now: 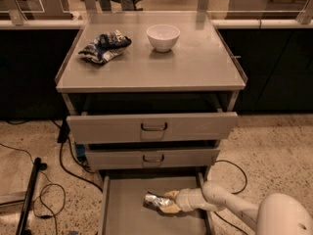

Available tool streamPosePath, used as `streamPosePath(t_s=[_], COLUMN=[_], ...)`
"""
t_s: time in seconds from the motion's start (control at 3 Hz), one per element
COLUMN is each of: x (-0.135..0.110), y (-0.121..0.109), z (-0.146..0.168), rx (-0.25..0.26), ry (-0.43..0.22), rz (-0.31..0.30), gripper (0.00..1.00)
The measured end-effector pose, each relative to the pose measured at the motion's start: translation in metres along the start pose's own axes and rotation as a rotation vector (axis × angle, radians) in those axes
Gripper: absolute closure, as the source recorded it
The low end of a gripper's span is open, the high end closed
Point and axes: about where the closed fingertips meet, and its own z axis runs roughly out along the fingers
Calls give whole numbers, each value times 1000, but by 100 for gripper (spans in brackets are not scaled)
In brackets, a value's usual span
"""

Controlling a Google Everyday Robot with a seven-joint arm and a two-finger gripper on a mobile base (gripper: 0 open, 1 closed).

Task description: Pick redbull can from bottom drawer and place on counter

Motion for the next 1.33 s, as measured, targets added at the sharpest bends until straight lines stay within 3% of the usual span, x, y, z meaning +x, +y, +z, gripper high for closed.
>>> streamPosePath(t_s=[0.67, 1.0, 1.33], x=[-41, -70, -102], y=[12, 13, 6], z=[-82, -132, -179], rx=[30, 56, 88], ry=[-68, -59, -7], rz=[-76, -119, -147], gripper=[100, 100, 100])
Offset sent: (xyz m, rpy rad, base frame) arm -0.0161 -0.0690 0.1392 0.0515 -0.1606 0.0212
